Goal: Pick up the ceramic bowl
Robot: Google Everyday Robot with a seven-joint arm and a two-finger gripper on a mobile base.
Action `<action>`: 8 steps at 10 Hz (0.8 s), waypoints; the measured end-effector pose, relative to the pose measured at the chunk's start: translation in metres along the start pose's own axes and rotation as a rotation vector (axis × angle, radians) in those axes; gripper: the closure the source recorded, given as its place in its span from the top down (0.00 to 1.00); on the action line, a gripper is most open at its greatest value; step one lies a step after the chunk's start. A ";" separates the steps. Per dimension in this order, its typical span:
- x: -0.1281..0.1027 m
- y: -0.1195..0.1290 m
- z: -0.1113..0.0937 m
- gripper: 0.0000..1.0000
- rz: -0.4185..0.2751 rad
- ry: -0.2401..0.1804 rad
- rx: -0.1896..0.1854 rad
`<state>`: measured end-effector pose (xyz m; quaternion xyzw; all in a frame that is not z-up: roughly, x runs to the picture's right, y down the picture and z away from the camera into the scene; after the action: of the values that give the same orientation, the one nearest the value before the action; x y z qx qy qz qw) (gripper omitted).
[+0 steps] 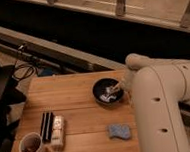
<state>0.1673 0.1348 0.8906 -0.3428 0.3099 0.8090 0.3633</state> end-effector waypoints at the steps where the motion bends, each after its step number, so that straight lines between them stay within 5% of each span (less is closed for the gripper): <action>1: 0.001 0.004 -0.006 0.59 -0.009 -0.004 0.001; 5: 0.010 0.013 -0.021 0.19 -0.034 0.005 0.009; 8: 0.022 0.028 -0.040 0.13 -0.067 0.003 0.022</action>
<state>0.1476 0.0974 0.8576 -0.3500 0.3076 0.7926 0.3934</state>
